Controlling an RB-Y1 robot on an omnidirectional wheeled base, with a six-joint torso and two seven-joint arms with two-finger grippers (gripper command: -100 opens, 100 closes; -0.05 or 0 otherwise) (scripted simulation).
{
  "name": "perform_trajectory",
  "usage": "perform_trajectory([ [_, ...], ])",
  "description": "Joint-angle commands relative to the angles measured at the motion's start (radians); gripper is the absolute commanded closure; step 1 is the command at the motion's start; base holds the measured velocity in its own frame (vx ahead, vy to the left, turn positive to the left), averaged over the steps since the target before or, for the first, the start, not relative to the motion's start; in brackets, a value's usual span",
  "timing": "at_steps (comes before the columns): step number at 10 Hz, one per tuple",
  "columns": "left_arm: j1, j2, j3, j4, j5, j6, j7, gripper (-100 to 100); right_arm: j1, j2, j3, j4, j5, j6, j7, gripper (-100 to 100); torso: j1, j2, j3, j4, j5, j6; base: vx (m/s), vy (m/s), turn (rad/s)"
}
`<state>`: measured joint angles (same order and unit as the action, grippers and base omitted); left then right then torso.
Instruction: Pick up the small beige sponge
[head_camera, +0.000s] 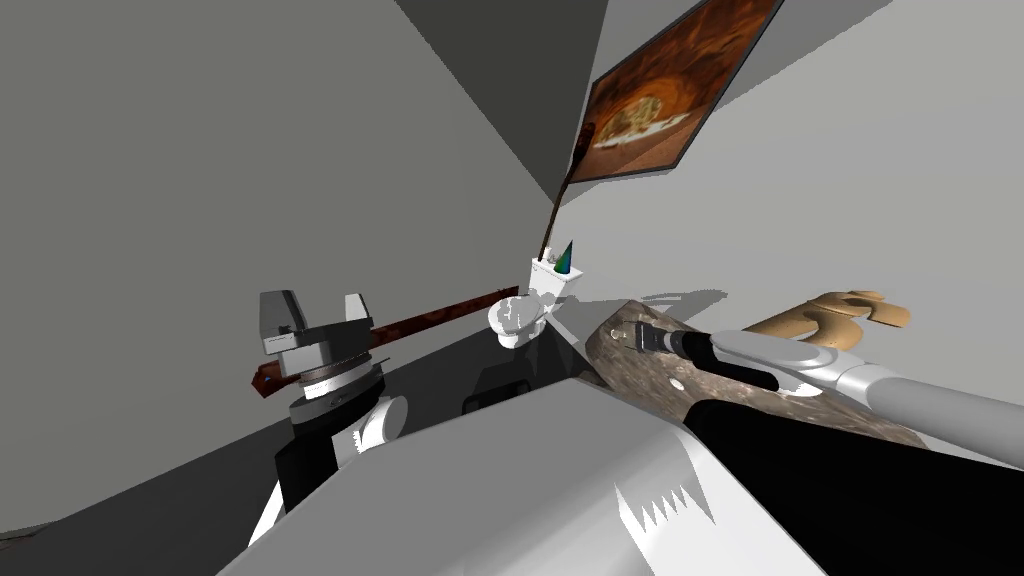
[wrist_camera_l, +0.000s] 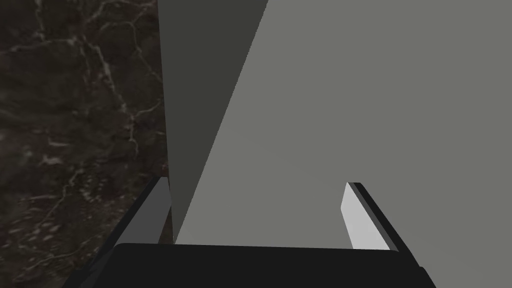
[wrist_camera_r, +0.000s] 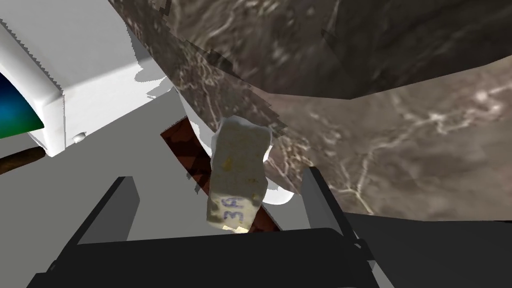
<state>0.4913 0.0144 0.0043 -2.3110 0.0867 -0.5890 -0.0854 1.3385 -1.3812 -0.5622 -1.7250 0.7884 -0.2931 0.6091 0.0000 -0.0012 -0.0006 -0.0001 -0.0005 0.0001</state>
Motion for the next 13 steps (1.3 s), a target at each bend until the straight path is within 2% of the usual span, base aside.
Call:
perform_trajectory([
  [1,0.0,0.0,0.0,0.0,0.0,0.0,0.0,0,-0.018,0.013,0.029,0.004,0.003,0.013,0.009,-100,0.0,0.0,0.0,0.0,0.0,0.0,0.031,-0.019,0.103],
  [2,0.0,0.0,0.0,0.0,0.0,0.0,0.0,0,-0.032,0.025,0.051,0.006,0.006,0.023,0.015,-100,-0.001,0.0,0.0,0.0,0.0,0.0,0.033,-0.028,0.086],
  [3,0.0,0.0,0.0,0.0,0.0,0.0,0.0,0,-0.024,0.016,0.035,0.007,0.003,0.014,0.01,-100,-0.002,-0.001,0.0,0.0,0.0,0.0,0.015,-0.014,0.018],
  [4,0.0,0.0,0.0,0.0,0.0,0.0,0.0,0,-0.025,0.017,0.037,0.008,0.003,0.015,0.011,100,-0.001,0.0,0.0,0.0,0.0,0.0,0.0,0.0,0.0],
  [8,0.0,0.0,0.0,0.0,0.0,0.0,0.0,0,-0.025,0.017,0.037,0.008,0.003,0.015,0.01,100,0.001,0.001,0.001,0.0,0.0,0.0,0.0,0.0,0.0],
  [9,0.0,0.0,0.0,0.0,0.0,0.0,0.0,0,-0.025,0.017,0.037,0.008,0.003,0.015,0.01,0,0.001,0.001,0.001,0.0,0.0,0.0,0.0,0.0,0.0],
  [10,0.0,0.0,0.0,0.0,0.0,0.0,0.0,0,-0.004,0.001,0.006,0.002,0.0,0.003,0.002,100,0.001,0.001,0.001,0.0,0.0,0.0,-0.022,0.015,-0.13],
  [11,0.0,0.0,0.0,0.0,0.0,0.0,0.0,0,0.005,-0.007,-0.009,0.001,-0.002,-0.003,-0.003,100,0.002,0.003,0.002,0.0,0.001,0.002,-0.039,0.026,-0.116],
  [12,0.0,0.0,0.0,0.0,0.0,0.0,0.0,0,-0.001,-0.003,0.002,0.0,0.0,0.005,0.0,100,0.003,0.004,0.002,0.001,0.001,0.001,-0.018,0.012,-0.019],
  [13,0.0,0.0,0.0,0.0,0.0,0.0,0.0,0,0.001,-0.003,0.0,0.0,0.0,0.004,-0.001,0,0.002,0.003,0.002,0.001,0.001,0.001,0.0,0.0,0.0],
])
